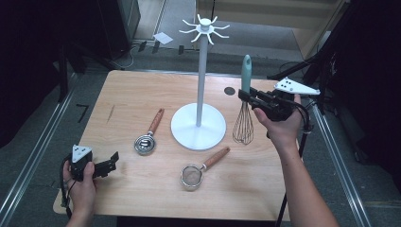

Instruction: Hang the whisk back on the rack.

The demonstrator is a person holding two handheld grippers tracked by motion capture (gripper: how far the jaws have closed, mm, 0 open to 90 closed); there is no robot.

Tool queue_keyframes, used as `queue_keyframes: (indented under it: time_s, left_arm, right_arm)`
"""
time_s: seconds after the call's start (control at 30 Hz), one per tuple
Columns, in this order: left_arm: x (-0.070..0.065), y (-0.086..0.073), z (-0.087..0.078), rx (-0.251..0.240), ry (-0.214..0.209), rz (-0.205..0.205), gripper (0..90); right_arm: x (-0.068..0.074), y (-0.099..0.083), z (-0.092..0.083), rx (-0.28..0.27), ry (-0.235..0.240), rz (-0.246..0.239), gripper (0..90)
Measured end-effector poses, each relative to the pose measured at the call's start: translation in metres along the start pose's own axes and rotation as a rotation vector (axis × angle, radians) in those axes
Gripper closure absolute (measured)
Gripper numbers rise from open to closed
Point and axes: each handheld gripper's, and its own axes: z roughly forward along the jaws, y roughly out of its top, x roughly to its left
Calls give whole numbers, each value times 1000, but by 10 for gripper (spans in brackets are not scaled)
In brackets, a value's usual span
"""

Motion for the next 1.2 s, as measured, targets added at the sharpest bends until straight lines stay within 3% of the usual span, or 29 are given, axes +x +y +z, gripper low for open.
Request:
queue_keyframes:
  time_s: [0.4, 0.67, 1.2]
  left_arm:
    - [0, 0, 0, 1, -1, 1, 0]
    - [0, 0, 0, -2, -2, -1, 0]
    - [1, 0, 0, -3, -3, -7, 0]
  right_arm:
    - [1, 11, 2, -32, 64, -4, 715]
    - [1, 17, 3, -64, 138, -7, 715]
    - [3, 23, 17, -134, 236, -65, 714]
